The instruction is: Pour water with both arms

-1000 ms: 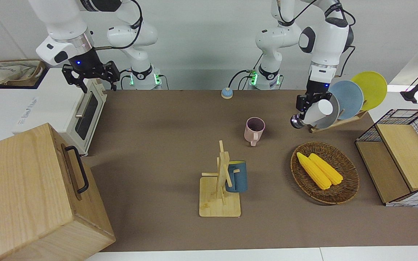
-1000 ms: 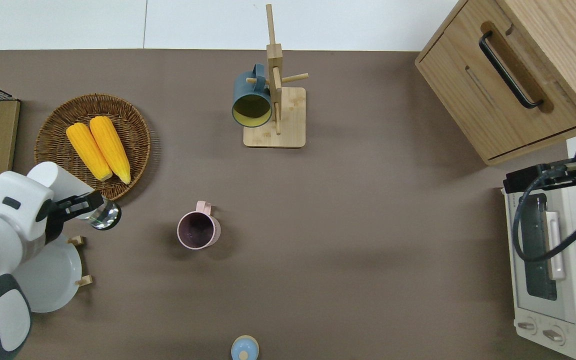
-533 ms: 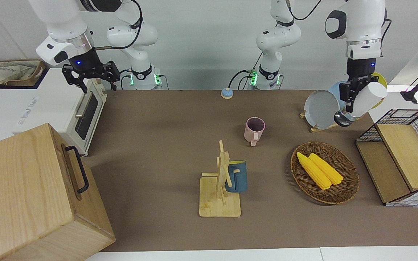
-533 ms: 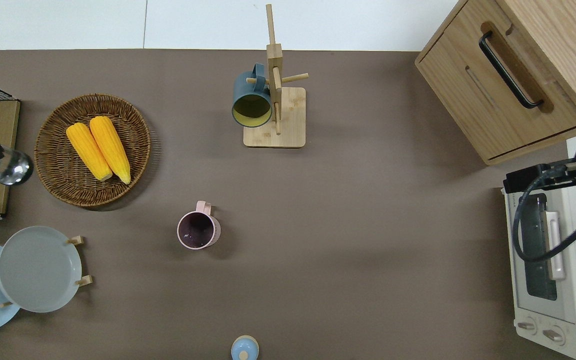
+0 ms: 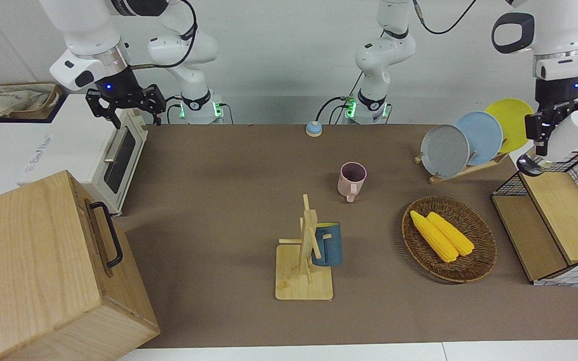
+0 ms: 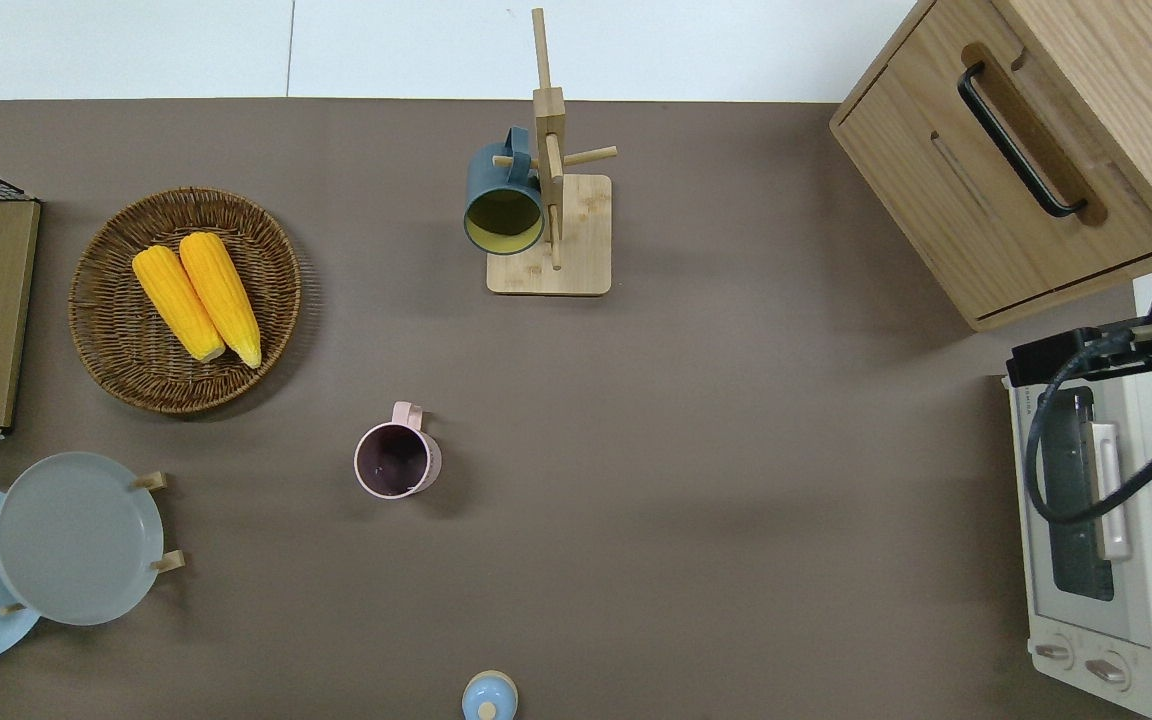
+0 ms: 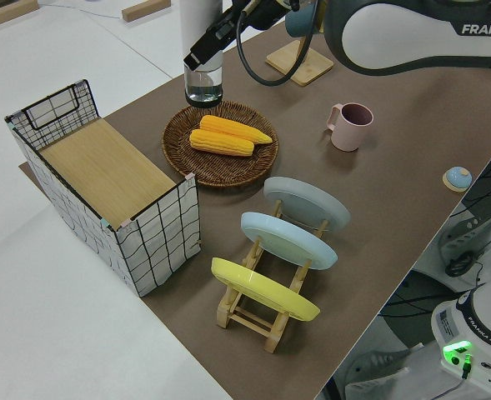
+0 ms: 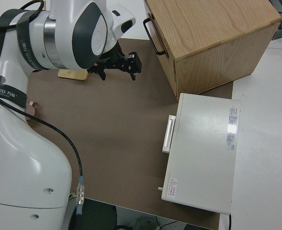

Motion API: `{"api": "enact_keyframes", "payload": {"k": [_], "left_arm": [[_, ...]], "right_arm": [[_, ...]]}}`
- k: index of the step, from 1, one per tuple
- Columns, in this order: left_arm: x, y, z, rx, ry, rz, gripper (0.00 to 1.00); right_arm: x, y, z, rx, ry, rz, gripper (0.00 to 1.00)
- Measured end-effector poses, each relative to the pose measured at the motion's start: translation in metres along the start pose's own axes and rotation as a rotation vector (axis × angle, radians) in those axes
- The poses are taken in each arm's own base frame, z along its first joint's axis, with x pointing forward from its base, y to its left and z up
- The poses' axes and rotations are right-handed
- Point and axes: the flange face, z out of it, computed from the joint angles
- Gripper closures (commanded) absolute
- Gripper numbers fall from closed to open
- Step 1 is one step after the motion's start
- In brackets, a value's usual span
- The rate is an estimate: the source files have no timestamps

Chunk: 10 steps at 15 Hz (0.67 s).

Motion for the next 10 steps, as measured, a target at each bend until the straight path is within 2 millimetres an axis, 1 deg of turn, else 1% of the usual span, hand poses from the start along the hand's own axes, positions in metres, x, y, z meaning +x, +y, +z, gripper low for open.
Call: {"api": "enact_keyframes", "payload": {"k": [2,4,7,8,10], "left_arm": [[0.007,-0.023,0.000,-0.021,0.017,0.027,1.00],[0.009,-0.044,0.004,-0.049,0.026,0.052,1.00],[0.001,-0.082,0.019,-0.088,0.028,0.079,1.00],[-0.004,-0.097,0.025,-0.105,0.033,0.085,1.00],[-0.011,-0.118,0.034,-0.137,0.047,0.094,1.00]], "right_arm": [[0.000,0.000,0.000,0.000,0.000,0.000,0.007],[0.000,0.000,0.000,0.000,0.000,0.000,0.007],[0.000,0.000,0.000,0.000,0.000,0.000,0.007],[0.000,0.000,0.000,0.000,0.000,0.000,0.007],[0.000,0.000,0.000,0.000,0.000,0.000,0.007]]}}
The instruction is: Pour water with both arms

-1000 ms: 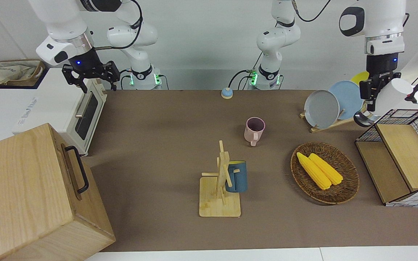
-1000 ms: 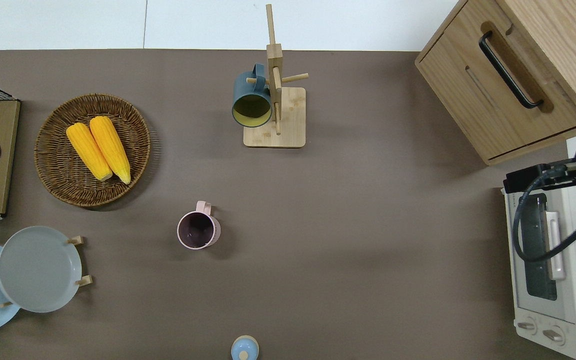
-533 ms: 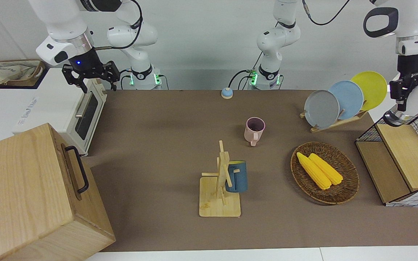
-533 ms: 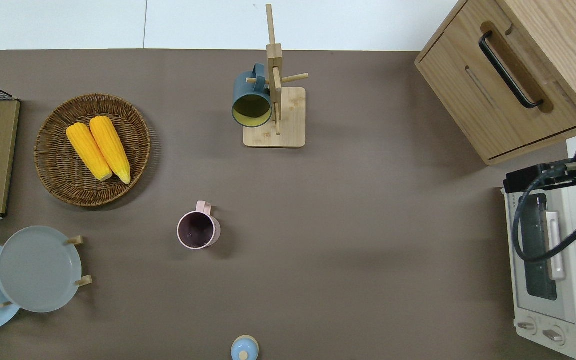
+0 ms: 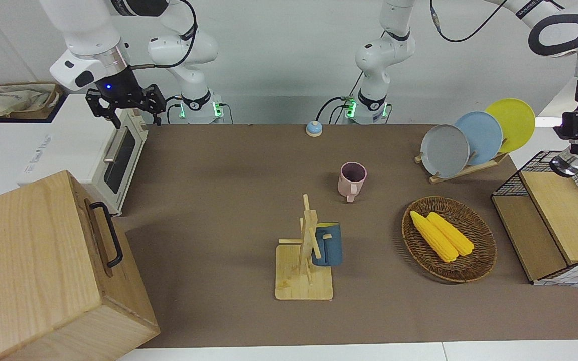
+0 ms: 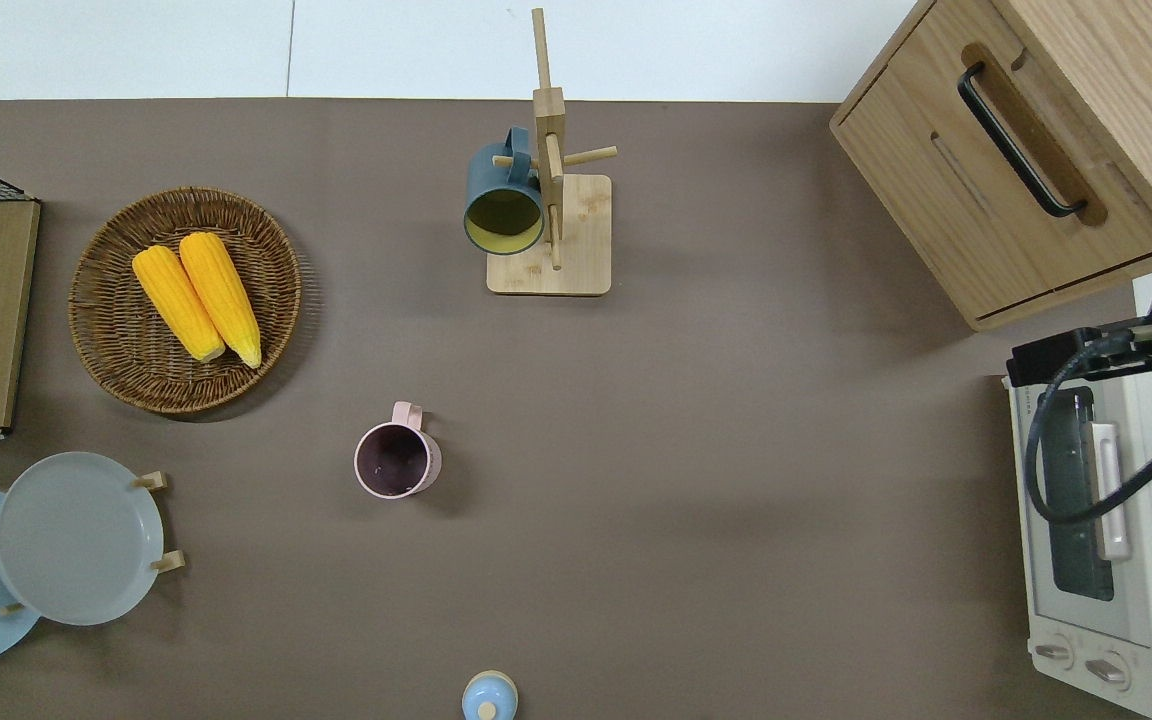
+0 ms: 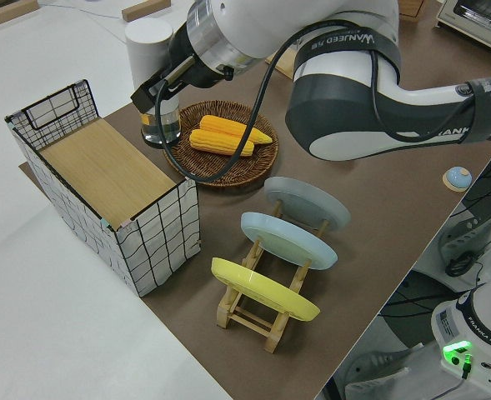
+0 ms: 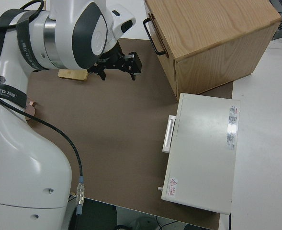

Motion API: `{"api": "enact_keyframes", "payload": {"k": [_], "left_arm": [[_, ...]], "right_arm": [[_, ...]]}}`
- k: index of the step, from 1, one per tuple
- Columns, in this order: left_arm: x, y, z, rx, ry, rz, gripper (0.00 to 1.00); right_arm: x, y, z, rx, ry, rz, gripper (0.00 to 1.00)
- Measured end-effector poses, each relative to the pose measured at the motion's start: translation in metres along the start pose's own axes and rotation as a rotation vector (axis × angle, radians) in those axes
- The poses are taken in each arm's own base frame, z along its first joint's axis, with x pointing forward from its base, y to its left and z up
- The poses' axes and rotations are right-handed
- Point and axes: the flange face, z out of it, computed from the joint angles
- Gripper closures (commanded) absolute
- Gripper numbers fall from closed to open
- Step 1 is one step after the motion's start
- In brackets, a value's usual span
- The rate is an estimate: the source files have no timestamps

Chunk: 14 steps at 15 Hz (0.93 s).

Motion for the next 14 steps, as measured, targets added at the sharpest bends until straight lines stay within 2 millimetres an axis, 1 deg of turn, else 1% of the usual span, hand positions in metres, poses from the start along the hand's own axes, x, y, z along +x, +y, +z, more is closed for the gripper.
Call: {"api": "enact_keyframes", "payload": {"k": [2,4,6,7,10,12,14], "left_arm": [[-0.011,-0.020,0.010,-0.026,0.011,0.007,1.00],[-0.022,-0.035,0.023,-0.043,0.014,0.020,1.00],[-0.028,-0.049,0.036,-0.056,0.025,0.033,1.00],[-0.030,-0.059,0.044,-0.060,0.034,0.044,1.00],[-0.029,-0.071,0.063,-0.070,0.047,0.067,1.00],[-0.026,-0.076,0.081,-0.078,0.049,0.075,1.00],[-0.026,-0.077,0.092,-0.082,0.043,0.075,1.00]], "right_arm": [[0.000,0.000,0.000,0.000,0.000,0.000,0.007],[0.000,0.000,0.000,0.000,0.000,0.000,0.007],[0.000,0.000,0.000,0.000,0.000,0.000,0.007],[0.000,0.000,0.000,0.000,0.000,0.000,0.007],[0.000,0.000,0.000,0.000,0.000,0.000,0.007],[0.000,0.000,0.000,0.000,0.000,0.000,0.007],[0.000,0.000,0.000,0.000,0.000,0.000,0.007]]}}
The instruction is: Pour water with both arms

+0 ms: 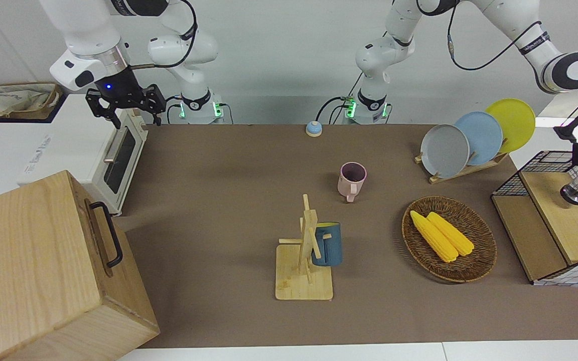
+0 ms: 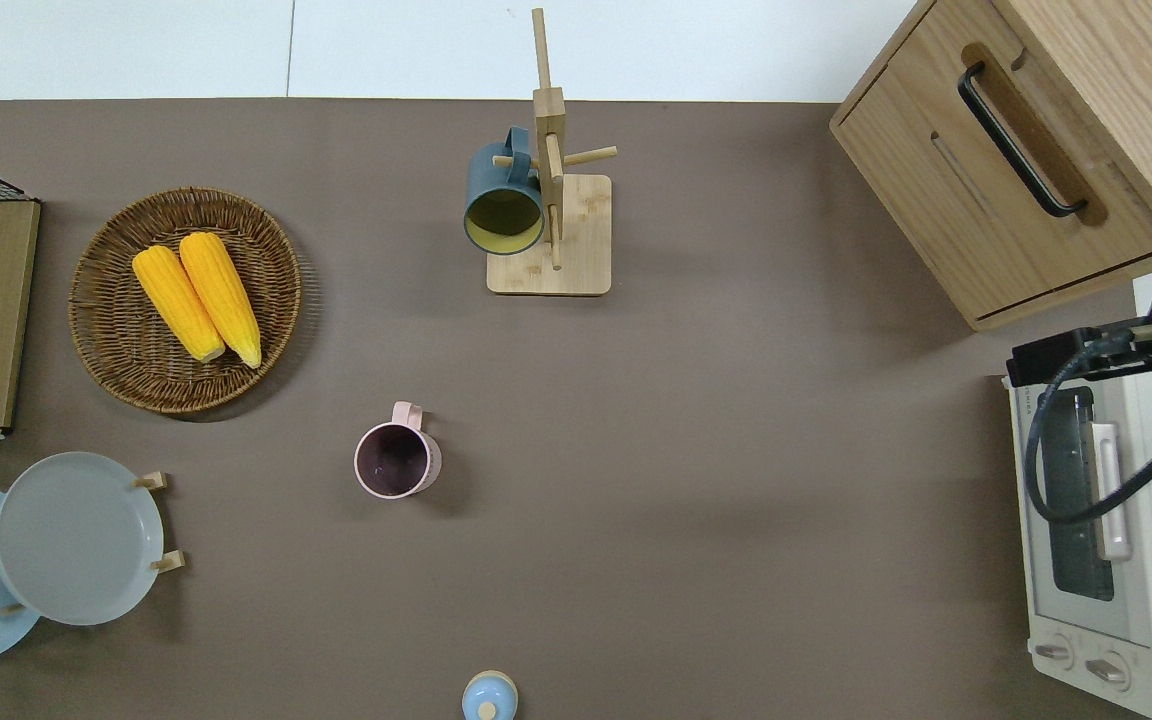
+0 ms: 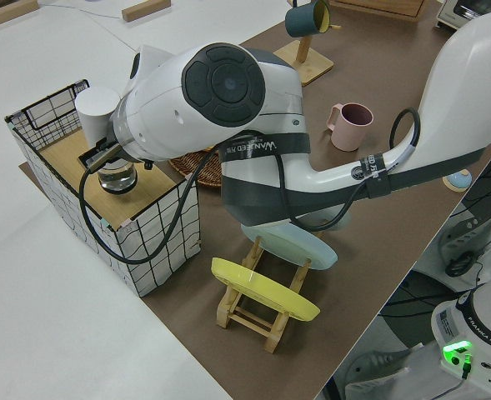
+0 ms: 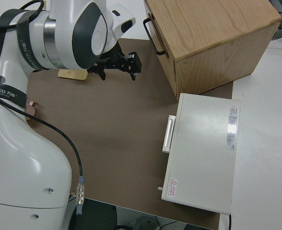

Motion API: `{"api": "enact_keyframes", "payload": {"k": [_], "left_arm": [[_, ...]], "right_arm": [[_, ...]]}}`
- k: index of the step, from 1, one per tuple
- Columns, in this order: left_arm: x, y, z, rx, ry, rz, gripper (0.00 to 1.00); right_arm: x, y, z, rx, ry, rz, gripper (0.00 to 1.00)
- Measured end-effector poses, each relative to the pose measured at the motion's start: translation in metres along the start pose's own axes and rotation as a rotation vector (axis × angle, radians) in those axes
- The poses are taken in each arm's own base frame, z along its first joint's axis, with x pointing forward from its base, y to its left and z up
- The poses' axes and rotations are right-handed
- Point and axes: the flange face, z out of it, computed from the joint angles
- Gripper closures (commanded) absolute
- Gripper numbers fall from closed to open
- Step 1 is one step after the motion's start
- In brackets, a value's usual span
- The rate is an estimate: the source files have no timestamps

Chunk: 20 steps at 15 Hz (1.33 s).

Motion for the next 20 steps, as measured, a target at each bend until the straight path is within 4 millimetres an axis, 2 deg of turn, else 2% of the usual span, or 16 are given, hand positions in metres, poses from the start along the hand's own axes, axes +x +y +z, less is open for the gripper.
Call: {"api": "enact_keyframes", "payload": {"k": [4,9,10,12,16,20], "left_arm": [[-0.005,-0.003,0.016,-0.006,-0.017,-0.004,1.00],[-0.005,-0.001,0.025,-0.012,-0.020,-0.004,0.88],[-0.005,-0.001,0.025,-0.012,-0.020,-0.004,0.75],[-0.005,-0.001,0.025,-0.012,-0.020,-0.004,0.01],[-0.002,-0.002,0.024,-0.007,-0.013,-0.003,0.00],[0.013,-0.006,0.010,0.011,0.018,0.011,0.00]], "right_arm": [[0.000,0.000,0.000,0.000,0.000,0.000,0.007],[0.000,0.000,0.000,0.000,0.000,0.000,0.007],[0.000,0.000,0.000,0.000,0.000,0.000,0.007],[0.000,0.000,0.000,0.000,0.000,0.000,0.007],[0.000,0.000,0.000,0.000,0.001,0.000,0.007],[0.000,0.000,-0.001,0.000,0.002,0.000,0.007]]}}
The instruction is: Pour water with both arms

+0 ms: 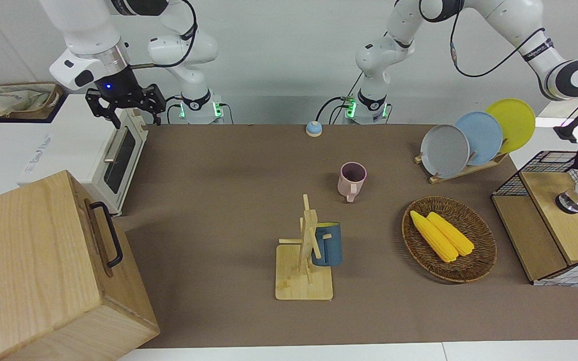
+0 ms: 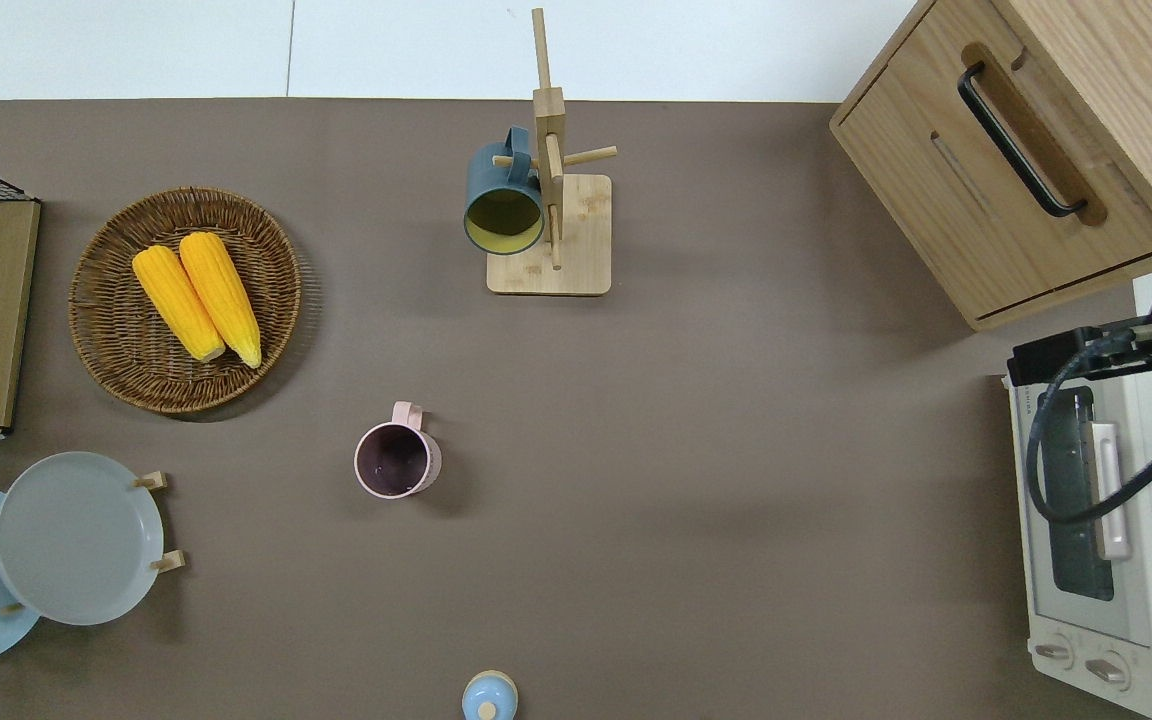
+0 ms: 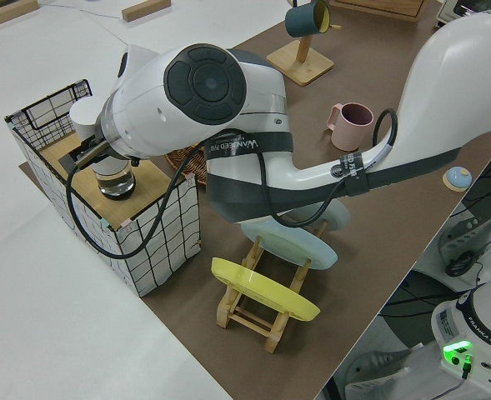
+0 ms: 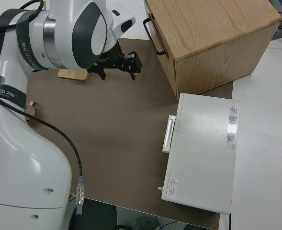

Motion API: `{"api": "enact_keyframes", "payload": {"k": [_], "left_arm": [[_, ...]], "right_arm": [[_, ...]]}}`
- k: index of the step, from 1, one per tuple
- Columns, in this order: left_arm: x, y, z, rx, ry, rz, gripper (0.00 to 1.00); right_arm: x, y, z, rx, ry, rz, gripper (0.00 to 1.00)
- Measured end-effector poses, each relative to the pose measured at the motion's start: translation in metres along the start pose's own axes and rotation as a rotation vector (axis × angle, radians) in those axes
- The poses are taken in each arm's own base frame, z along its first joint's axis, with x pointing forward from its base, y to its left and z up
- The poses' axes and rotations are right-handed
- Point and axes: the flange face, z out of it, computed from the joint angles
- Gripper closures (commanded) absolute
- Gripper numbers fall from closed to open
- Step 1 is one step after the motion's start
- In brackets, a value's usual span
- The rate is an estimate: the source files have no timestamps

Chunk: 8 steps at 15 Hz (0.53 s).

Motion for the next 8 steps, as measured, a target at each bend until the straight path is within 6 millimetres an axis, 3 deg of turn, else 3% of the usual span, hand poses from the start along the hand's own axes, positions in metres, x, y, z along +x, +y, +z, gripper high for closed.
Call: {"api": "enact_keyframes", "payload": {"k": [4,8], "left_arm": [[0.002,-0.003,-0.006,-0.010,-0.051,0.002,0.00],[0.008,-0.009,-0.030,-0.040,-0.189,-0.044,0.00]], "right_arm": [[0.000,0.000,0.000,0.000,0.000,0.000,0.007],[0.000,0.000,0.000,0.000,0.001,0.000,0.007]]}}
